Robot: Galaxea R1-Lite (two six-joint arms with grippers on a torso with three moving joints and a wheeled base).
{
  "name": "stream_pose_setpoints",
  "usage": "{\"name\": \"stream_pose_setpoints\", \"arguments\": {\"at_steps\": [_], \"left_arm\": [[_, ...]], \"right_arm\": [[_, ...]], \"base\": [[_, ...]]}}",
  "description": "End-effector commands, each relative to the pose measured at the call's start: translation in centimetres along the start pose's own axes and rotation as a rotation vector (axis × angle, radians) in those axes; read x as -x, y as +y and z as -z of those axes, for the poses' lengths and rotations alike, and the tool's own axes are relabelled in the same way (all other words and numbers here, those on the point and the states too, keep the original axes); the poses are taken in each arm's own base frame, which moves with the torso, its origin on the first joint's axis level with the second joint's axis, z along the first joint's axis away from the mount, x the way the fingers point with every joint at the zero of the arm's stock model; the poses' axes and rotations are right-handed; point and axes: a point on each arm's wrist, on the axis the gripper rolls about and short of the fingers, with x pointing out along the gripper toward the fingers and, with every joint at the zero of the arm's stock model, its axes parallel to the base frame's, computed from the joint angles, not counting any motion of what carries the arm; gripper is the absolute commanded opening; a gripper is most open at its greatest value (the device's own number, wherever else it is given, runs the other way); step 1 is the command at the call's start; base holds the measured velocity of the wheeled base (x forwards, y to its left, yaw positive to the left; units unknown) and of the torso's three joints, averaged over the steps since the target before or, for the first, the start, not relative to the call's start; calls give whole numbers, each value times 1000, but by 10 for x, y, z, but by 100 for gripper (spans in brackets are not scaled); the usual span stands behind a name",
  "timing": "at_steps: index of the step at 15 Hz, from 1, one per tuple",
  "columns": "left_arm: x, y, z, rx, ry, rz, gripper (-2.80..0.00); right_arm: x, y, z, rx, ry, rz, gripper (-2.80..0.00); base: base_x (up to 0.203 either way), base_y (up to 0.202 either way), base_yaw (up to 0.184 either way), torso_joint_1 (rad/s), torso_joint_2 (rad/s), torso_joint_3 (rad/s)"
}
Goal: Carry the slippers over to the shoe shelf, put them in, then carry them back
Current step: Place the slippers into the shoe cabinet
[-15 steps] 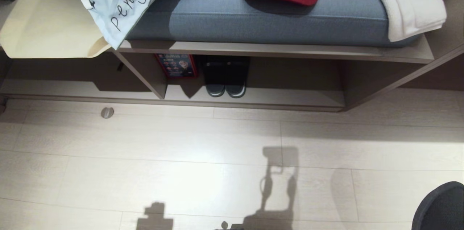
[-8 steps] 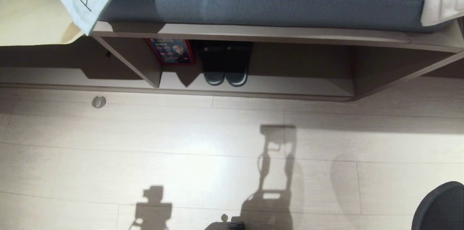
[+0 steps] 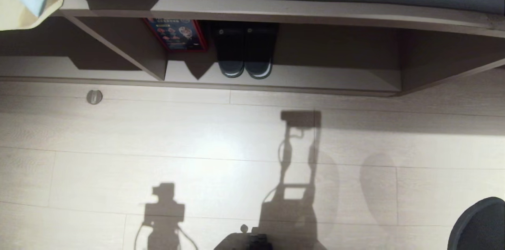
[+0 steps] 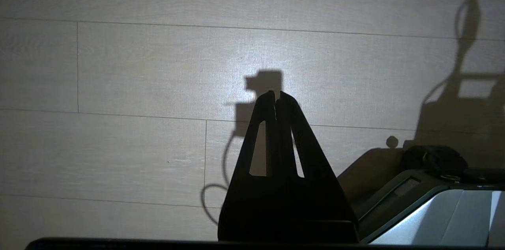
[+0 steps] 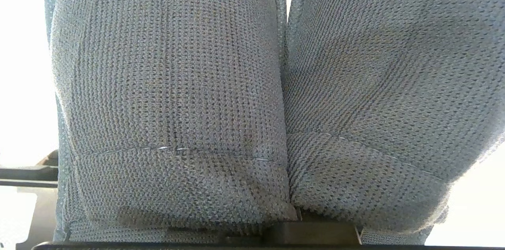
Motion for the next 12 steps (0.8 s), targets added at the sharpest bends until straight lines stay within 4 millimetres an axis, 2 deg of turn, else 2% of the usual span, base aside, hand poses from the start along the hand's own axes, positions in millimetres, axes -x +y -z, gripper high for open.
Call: {"name": "stream_pose_setpoints", "arguments": {"at_steps": [1,12], "left_arm": [[0,0,0,1,3,-1,-280],[0,0,0,-1,3,-1,-280]], "right_arm": [[0,0,0,1,-1,0,-280],[0,0,0,-7,2,3,-280]], "base": [[0,0,0,7,2,-197],[0,0,0,2,2,-195]]}}
